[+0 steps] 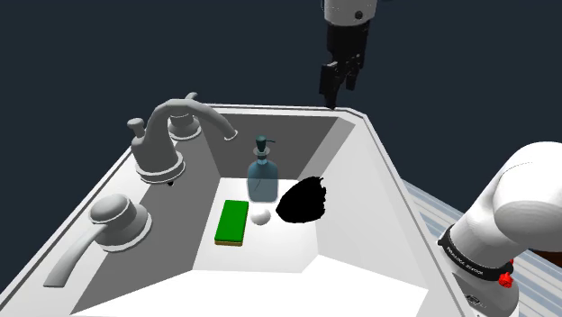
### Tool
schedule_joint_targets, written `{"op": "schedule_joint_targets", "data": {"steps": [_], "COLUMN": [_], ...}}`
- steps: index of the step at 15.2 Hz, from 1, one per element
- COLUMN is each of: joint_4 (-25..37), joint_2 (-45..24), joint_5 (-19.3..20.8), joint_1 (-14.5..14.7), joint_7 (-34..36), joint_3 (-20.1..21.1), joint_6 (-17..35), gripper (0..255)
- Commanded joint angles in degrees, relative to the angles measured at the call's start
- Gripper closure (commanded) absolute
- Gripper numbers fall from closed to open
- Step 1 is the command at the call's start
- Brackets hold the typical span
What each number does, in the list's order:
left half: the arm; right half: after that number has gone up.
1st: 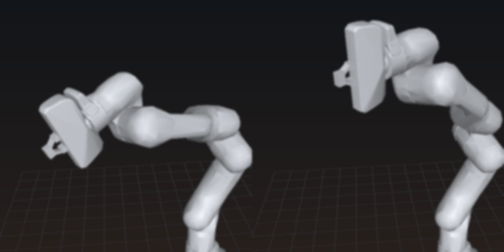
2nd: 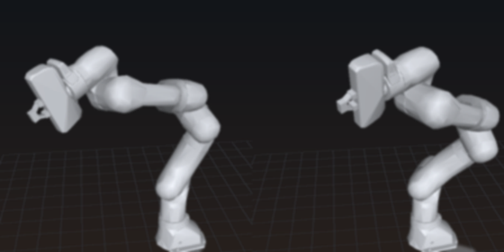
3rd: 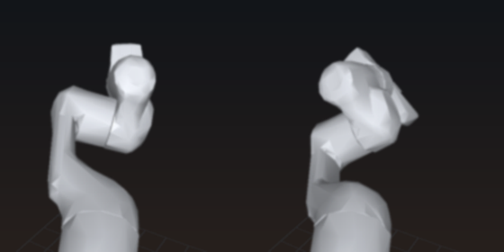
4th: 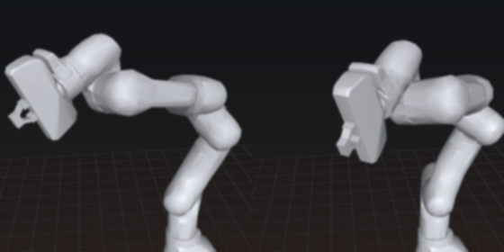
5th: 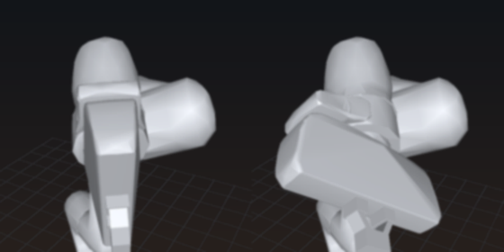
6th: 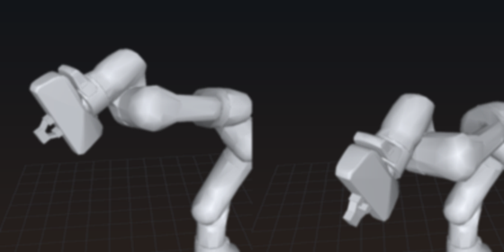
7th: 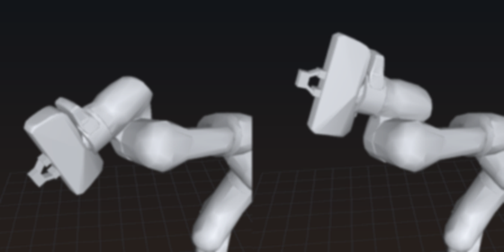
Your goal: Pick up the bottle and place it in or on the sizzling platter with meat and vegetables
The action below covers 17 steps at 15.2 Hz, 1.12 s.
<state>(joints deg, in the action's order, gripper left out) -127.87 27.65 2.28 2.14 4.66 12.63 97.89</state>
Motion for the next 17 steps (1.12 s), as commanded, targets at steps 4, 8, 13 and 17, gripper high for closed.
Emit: {"op": "schedule_joint_targets", "data": {"steps": [4, 8, 13, 17], "joint_4": [3.64, 7.98, 15.11, 16.96], "joint_2": [-8.62, -16.29, -26.75, -31.03], "joint_5": [0.27, 1.95, 5.74, 7.71], "joint_1": [0.77, 1.35, 2.66, 3.47], "joint_7": [5.76, 10.46, 16.62, 18.98], "joint_3": [4.41, 7.51, 10.64, 11.24], "joint_6": [4.93, 7.92, 10.27, 12.16], "gripper": [0, 0, 0, 0]}}
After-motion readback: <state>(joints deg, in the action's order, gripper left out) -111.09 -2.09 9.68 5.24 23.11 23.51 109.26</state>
